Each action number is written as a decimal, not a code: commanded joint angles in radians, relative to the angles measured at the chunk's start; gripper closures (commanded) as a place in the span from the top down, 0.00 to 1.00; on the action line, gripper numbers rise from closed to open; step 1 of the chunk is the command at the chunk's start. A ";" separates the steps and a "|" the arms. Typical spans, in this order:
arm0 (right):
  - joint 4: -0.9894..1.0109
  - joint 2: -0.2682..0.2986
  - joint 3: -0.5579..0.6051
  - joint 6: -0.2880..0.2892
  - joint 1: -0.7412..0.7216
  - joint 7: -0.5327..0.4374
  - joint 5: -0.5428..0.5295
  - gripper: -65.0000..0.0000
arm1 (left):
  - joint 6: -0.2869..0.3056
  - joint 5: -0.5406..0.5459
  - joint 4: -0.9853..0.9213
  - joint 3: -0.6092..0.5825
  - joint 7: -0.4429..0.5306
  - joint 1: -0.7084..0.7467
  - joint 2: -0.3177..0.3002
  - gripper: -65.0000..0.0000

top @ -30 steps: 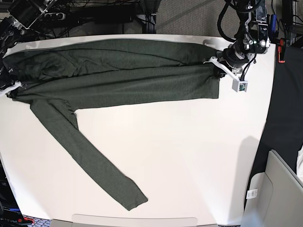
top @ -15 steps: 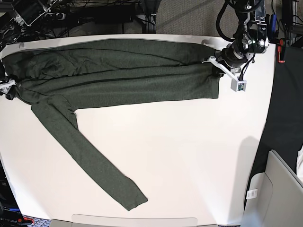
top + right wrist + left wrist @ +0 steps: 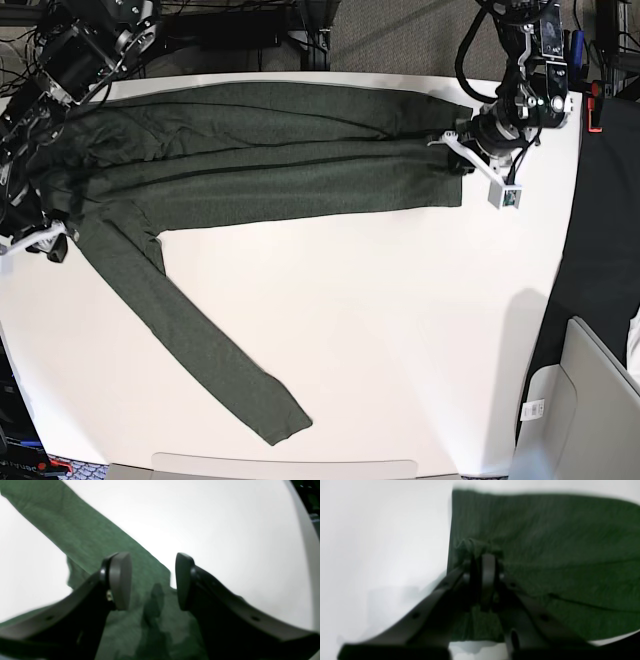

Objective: Fold the T-shirt properly
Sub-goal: 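Move the right gripper to the hanging sleeve's base and grasp it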

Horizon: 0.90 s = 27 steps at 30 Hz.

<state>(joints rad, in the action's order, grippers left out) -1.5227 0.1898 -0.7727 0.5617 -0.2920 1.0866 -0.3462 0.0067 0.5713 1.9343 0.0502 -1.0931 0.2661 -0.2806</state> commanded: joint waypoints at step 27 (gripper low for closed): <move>0.308 0.017 0.284 0.002 -0.187 -0.382 0.154 0.45 | 0.003 0.005 0.046 0.053 0.032 -0.029 -0.004 0.24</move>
<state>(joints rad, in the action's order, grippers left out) -1.1973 0.1898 -0.4889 0.5610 -0.4465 0.7338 -0.1787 0.0071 0.5713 1.9579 0.0998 -1.0733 0.2436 -0.2771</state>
